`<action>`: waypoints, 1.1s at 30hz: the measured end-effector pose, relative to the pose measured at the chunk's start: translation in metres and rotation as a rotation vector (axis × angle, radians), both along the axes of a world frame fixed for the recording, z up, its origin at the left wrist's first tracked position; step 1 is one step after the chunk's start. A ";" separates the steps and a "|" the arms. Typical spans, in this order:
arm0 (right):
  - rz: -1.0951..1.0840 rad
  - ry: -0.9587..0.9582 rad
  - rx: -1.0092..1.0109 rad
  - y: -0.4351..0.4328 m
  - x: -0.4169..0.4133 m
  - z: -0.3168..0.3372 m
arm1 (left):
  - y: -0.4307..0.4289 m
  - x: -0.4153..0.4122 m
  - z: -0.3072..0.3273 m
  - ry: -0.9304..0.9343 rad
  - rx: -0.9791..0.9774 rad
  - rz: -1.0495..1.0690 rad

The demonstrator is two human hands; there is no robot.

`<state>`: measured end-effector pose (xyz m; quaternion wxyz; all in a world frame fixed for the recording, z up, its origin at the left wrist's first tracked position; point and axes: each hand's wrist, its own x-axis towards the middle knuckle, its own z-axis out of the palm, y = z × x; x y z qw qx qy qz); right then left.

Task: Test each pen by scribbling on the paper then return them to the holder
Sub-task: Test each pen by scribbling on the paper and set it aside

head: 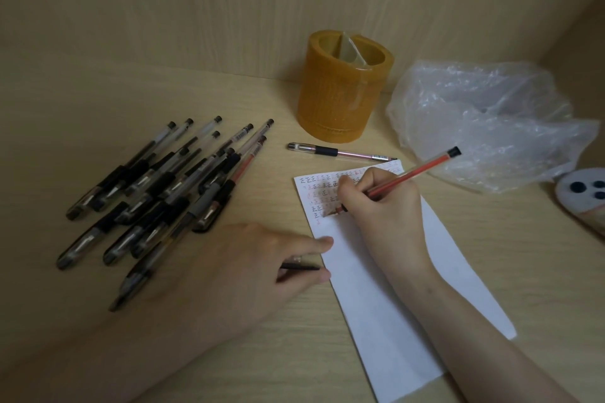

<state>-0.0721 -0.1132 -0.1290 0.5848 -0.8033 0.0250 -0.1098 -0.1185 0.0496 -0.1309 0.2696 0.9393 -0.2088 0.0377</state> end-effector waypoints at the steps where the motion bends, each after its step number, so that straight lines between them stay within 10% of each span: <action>1: 0.003 -0.004 -0.003 0.000 0.000 0.000 | 0.000 0.001 -0.001 0.003 0.016 0.008; 33: 0.041 -0.077 -0.049 0.000 0.001 -0.003 | -0.001 -0.003 0.003 -0.066 -0.006 -0.004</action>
